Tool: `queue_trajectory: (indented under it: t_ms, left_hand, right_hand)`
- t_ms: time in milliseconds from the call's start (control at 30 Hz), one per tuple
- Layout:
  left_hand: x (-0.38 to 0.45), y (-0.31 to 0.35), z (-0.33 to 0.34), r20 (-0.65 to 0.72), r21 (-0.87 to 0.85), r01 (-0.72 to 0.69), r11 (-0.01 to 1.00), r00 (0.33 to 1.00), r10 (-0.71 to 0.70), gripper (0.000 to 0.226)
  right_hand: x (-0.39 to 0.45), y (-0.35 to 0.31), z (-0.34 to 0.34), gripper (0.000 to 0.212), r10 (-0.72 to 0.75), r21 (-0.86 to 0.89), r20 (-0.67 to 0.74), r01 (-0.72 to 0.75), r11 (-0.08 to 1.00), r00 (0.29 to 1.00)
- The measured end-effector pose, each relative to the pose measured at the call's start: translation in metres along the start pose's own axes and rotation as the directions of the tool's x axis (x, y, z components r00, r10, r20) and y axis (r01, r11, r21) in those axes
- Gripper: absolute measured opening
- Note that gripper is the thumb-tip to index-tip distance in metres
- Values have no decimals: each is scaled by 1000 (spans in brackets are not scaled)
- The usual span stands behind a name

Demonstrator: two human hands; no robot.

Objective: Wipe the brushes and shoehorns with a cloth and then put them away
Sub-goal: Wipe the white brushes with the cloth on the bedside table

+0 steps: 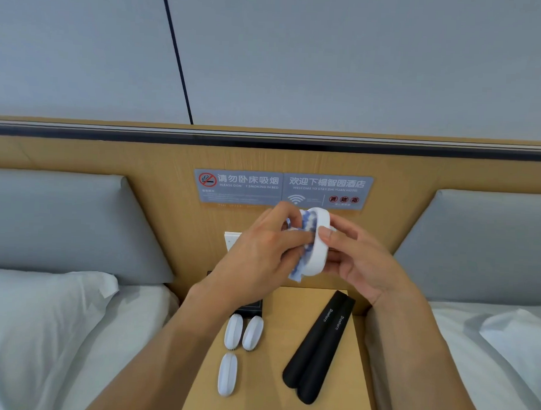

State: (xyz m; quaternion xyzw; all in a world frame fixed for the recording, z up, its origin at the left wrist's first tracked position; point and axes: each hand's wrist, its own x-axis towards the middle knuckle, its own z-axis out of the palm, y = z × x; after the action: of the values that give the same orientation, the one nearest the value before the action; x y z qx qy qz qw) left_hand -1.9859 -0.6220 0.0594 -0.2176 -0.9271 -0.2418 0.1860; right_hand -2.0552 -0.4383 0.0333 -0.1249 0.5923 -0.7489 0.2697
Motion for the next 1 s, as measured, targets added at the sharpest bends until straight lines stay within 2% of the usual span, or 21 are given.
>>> queue_trajectory:
  t_ms: [100,200,367,500,600,700,767,900,1000]
  left_hand:
    - [-7,-1,2,115,-109,43,993,993,-31,22]
    - [-12,-2,9,135,-159,224,962,970,-204,33]
    - [-17,13,29,-72,-237,381,894,911,-407,40]
    - [-19,20,41,-231,-288,468,835,812,-535,41]
    - [-19,20,42,-306,-288,468,835,781,-544,37]
    - [-18,18,40,-341,-307,417,855,791,-508,32]
    - [-17,12,34,-254,-327,405,854,833,-492,31]
    - [-13,-14,7,54,-219,341,914,940,-338,28]
    - [-10,-30,-17,288,-159,261,952,935,-208,23]
  right_hand:
    - [-3,1,-5,59,12,17,-57,-11,1000,998]
    - [-3,0,-6,68,43,7,-63,-43,999,997]
    - [3,3,6,70,93,79,-149,-82,994,984]
    - [7,10,18,74,101,158,-209,-68,985,973]
    - [9,13,28,69,94,239,-238,-36,970,967]
    - [9,14,33,65,101,293,-238,-28,956,966]
    - [7,13,32,65,108,261,-219,-48,964,970]
    - [1,10,22,66,140,107,-164,-124,987,976]
    - [-6,6,11,64,193,15,-108,-192,981,975]
